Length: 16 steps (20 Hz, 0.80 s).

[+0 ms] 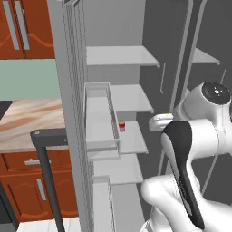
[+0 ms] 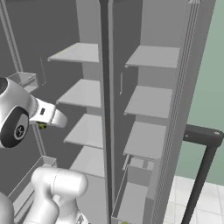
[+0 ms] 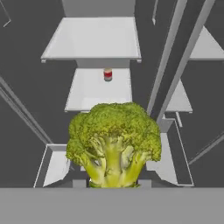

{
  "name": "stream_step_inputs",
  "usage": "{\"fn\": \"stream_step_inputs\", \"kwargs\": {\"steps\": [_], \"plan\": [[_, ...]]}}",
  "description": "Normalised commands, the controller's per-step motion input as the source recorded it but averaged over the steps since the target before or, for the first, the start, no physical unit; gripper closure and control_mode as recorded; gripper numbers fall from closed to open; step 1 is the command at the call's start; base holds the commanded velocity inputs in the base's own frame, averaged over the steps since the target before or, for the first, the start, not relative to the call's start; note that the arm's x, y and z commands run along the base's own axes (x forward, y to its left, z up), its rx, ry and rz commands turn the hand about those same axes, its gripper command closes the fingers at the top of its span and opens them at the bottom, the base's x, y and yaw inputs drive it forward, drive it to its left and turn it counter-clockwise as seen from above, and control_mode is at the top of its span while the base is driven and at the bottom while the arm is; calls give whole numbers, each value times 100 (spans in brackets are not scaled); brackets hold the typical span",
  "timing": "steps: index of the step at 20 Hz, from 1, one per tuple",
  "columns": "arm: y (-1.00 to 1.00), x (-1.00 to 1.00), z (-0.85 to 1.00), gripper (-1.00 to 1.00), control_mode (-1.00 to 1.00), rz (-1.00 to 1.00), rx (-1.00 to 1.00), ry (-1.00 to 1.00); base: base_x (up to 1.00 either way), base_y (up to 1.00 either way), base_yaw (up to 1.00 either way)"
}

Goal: Take the pear and broccoli from the fridge shelf and place them in the freezer drawer to begin freezing them.

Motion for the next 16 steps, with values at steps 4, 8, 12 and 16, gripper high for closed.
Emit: {"fn": "stream_step_inputs", "kwargs": {"steps": [4, 8, 12, 16], "plan": [[0, -1, -11, 100, -100, -17, 0, 26, 0, 0, 0], [0, -21, -5, 100, 100, -11, 2, 14, -24, -1, -3], [0, 0, 0, 100, 100, 0, 0, 0, -100, -1, -15], [0, 0, 0, 100, 100, 0, 0, 0, -82, 3, -23]]}}
